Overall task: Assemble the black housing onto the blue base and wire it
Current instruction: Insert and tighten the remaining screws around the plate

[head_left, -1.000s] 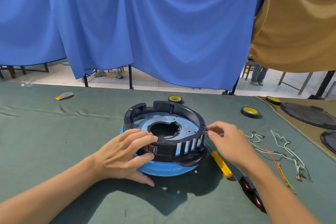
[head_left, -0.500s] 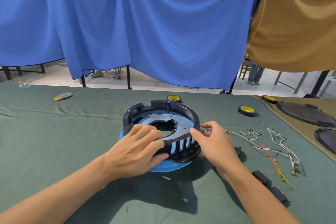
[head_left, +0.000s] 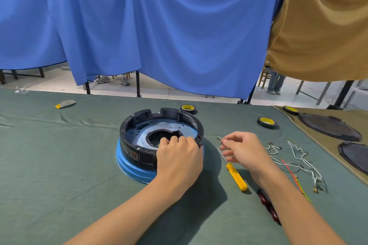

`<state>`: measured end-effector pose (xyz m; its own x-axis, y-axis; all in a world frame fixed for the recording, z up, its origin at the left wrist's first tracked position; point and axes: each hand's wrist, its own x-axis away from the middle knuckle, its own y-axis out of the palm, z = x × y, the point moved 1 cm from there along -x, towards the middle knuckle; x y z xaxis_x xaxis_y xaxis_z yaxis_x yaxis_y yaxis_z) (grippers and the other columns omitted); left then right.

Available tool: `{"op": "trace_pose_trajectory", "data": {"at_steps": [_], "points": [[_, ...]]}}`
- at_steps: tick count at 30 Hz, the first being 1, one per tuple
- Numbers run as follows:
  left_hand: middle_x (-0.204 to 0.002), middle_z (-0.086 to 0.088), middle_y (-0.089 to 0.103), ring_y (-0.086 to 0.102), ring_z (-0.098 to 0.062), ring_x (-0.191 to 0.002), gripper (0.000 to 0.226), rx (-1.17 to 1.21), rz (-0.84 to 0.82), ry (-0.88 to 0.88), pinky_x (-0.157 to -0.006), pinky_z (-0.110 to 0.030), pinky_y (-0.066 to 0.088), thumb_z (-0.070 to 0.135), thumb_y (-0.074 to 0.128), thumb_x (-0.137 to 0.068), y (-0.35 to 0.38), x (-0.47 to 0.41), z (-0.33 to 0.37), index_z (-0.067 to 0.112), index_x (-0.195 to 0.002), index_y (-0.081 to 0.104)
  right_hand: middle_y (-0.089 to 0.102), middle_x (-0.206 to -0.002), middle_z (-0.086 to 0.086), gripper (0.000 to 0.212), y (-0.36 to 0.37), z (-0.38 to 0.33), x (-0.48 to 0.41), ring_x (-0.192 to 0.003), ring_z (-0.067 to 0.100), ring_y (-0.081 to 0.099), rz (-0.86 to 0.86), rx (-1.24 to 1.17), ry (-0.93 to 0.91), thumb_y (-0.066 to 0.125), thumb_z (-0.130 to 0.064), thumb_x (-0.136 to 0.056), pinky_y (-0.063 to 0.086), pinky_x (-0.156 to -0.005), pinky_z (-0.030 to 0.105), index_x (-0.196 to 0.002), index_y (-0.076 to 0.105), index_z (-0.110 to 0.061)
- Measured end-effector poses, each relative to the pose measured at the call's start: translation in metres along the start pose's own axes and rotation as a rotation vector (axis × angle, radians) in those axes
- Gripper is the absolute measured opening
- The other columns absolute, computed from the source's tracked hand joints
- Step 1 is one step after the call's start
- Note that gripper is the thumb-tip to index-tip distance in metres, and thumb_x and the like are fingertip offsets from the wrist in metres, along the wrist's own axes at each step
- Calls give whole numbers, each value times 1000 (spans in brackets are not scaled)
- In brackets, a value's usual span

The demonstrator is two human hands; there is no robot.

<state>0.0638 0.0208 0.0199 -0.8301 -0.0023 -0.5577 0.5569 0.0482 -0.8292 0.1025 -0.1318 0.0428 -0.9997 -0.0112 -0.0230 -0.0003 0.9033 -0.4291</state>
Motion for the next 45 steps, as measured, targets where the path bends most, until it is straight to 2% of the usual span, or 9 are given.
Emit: {"op": "trace_pose_trajectory", "data": {"at_steps": [3,6,12,17,26,33,38,42,45], "points": [[-54,1,60,58,-22,-52,32,0,99,104,-56,-32,39,39,70,-81,8,0,-7,16,-61,61,73,-86,4,15,-9,0,-11,-83,20,67,30,272,-71,58,-17,-93,56,-80,39,-85,70,-17],[-55,1,60,58,-24,-55,32,27,155,131,-60,-34,43,39,67,-84,11,-3,-25,17,-62,61,69,-104,5,14,-5,0,-27,-95,20,59,-5,548,-114,57,-20,-95,47,-81,31,-100,70,-19],[-72,1,65,61,-25,-73,44,-16,158,173,-70,-39,46,46,42,-94,18,-8,-54,15,-79,70,64,-117,11,28,18,13,-59,-106,29,58,39,696,-94,53,-7,-93,50,-89,38,-115,67,-19],[-60,-1,60,58,-26,-59,31,-20,264,46,-57,-34,40,32,59,-88,22,-8,-27,14,-63,59,64,-116,14,31,24,23,-67,-104,35,59,111,818,-105,54,-9,-92,49,-80,38,-118,66,-21],[-58,1,53,51,-24,-56,24,-63,326,93,-58,-33,34,26,57,-92,26,-2,-28,14,-71,59,69,-113,10,25,25,32,-73,-103,35,61,155,881,-138,55,-19,-95,52,-82,40,-114,71,-25],[-63,-1,57,54,-26,-61,20,-46,282,90,-61,-36,37,24,54,-91,25,1,-28,12,-78,63,69,-99,11,18,25,31,-67,-84,30,55,211,900,-116,60,-11,-90,44,-67,33,-94,77,-18],[-66,-2,58,54,-26,-63,22,-50,254,103,-62,-37,38,24,50,-93,23,1,-28,12,-82,63,66,-98,10,13,25,31,-61,-78,26,49,192,904,-89,60,-19,-93,40,-64,32,-100,70,-16],[-65,-2,57,54,-27,-63,20,-57,265,106,-62,-37,38,24,52,-92,22,2,-28,11,-82,64,64,-104,11,11,23,29,-57,-82,27,49,174,882,-81,57,-18,-95,40,-67,34,-103,63,-15],[-64,-2,56,54,-27,-63,21,-66,282,105,-62,-37,38,24,51,-92,23,3,-28,11,-83,64,64,-111,10,15,20,20,-56,-95,25,54,100,676,-128,53,-15,-97,41,-75,31,-109,63,-14]]}}
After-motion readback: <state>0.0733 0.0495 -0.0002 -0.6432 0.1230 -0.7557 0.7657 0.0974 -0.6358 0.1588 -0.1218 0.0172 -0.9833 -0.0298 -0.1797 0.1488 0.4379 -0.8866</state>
